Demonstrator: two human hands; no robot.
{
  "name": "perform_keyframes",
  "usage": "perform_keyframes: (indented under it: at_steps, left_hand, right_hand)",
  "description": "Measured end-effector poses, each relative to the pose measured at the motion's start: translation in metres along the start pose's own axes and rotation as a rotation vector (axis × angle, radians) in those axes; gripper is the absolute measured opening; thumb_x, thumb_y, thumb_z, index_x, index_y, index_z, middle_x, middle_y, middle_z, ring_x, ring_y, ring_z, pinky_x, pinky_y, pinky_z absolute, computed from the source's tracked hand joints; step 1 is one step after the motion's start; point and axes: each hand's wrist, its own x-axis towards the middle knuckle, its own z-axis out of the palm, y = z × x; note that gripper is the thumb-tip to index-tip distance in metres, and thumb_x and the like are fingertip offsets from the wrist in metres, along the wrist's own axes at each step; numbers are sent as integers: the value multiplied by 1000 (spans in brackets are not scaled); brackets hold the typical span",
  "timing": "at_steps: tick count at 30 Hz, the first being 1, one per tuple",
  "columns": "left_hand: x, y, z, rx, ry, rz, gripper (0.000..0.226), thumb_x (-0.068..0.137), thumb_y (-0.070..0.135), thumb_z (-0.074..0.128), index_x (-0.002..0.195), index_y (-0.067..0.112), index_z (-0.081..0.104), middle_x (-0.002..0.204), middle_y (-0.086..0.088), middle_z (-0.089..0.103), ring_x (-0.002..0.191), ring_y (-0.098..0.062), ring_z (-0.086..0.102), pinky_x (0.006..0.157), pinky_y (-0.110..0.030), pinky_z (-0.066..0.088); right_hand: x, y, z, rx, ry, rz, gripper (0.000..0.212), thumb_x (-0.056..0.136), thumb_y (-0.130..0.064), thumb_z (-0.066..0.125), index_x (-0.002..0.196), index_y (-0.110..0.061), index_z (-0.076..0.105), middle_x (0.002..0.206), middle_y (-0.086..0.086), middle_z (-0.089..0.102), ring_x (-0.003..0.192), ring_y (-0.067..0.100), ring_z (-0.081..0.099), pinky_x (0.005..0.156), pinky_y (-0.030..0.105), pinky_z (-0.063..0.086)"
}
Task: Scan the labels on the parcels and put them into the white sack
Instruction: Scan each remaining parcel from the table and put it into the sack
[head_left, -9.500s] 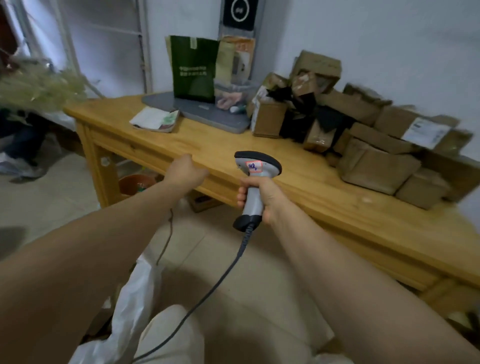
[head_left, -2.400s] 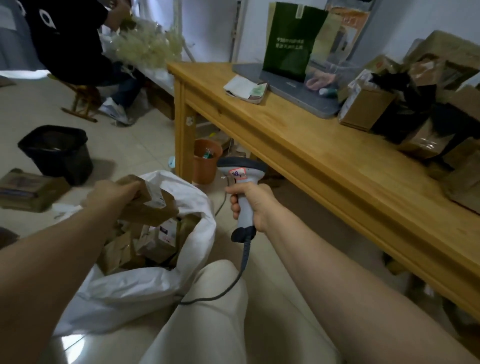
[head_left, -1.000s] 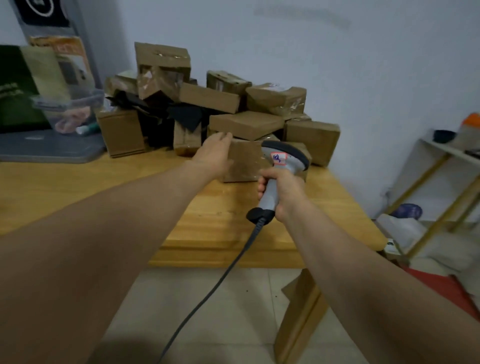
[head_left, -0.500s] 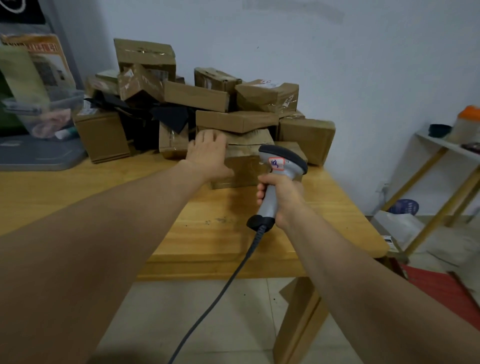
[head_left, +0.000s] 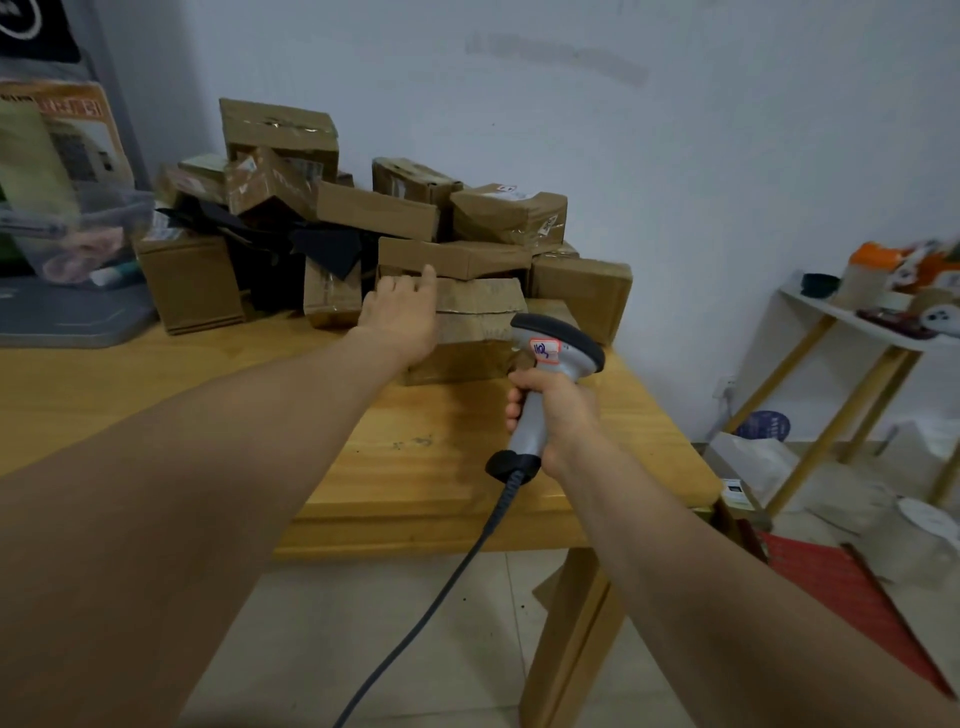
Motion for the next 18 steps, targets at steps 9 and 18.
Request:
perform_keyframes:
  at_steps: [9,18]
  left_hand:
    - [9,-2,-5,-72,-83,-47,108,75,31,79,153,22,6,150,-16,28,139,-36,25,109,-51,27]
    - [-14,0,8,-490,-12,-351,56,90,45,60,134,11,49,134,-14,49,124,-31,44,93,-40,40]
  right_hand:
    - [0,-3,-14,-27,18,-10,9,80,-2,68,81,-4,60,53,3,62,43,15,57,45,25,48]
    - [12,-8,-17,-44,206,-48,17,79,-8,73,90,-6,61,65,7,64,54,19,61,53,30,52]
